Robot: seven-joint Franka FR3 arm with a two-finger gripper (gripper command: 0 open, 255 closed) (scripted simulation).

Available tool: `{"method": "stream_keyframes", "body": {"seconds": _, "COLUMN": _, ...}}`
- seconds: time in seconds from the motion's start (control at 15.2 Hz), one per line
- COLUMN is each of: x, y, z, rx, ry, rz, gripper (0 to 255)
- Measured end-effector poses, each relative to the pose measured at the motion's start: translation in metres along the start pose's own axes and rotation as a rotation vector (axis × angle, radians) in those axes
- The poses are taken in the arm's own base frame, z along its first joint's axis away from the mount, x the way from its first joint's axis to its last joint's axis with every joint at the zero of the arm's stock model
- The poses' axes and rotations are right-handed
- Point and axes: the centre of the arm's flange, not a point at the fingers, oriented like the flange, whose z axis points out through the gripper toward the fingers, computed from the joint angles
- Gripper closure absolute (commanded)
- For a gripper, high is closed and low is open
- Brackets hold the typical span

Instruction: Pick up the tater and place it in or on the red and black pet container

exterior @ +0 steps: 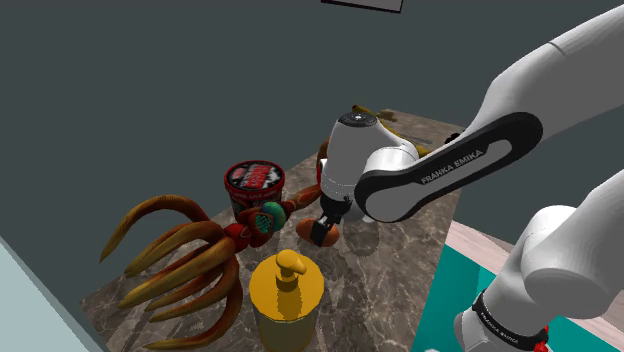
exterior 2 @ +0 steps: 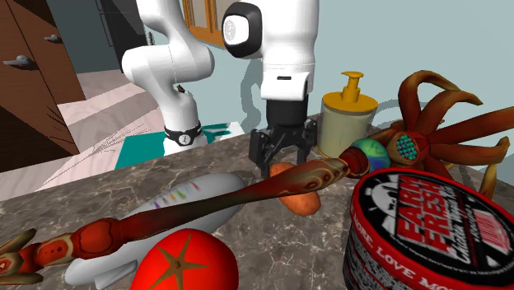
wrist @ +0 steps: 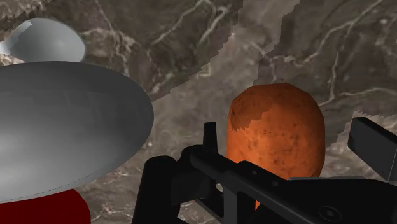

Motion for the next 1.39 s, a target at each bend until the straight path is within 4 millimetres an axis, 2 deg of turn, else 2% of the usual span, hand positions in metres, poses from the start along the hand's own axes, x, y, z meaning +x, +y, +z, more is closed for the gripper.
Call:
{"method": "stream_keyframes", "body": {"seconds": 0.33, "x": 0.0, "y": 0.0, "z": 0.002, "rx": 0.0, "ry": 0.0, "rz": 0.0, "gripper": 0}}
{"method": "stream_keyframes", "body": {"seconds": 0.4, "x": 0.0, "y": 0.0, "z": 0.002, "rx": 0.0, "ry": 0.0, "rz": 0.0, "gripper": 255}}
{"method": "stream_keyframes", "body": {"seconds": 1.06, "x": 0.0, "y": 0.0, "z": 0.002, "rx": 0.0, "ry": 0.001, "rz": 0.0, "gripper": 255}}
{"method": "stream_keyframes", "body": {"seconds": 1.39, "x": 0.002, "y": 0.002, "z": -0.019, "rx": 0.0, "ry": 0.001, "rz": 0.0, "gripper": 255}}
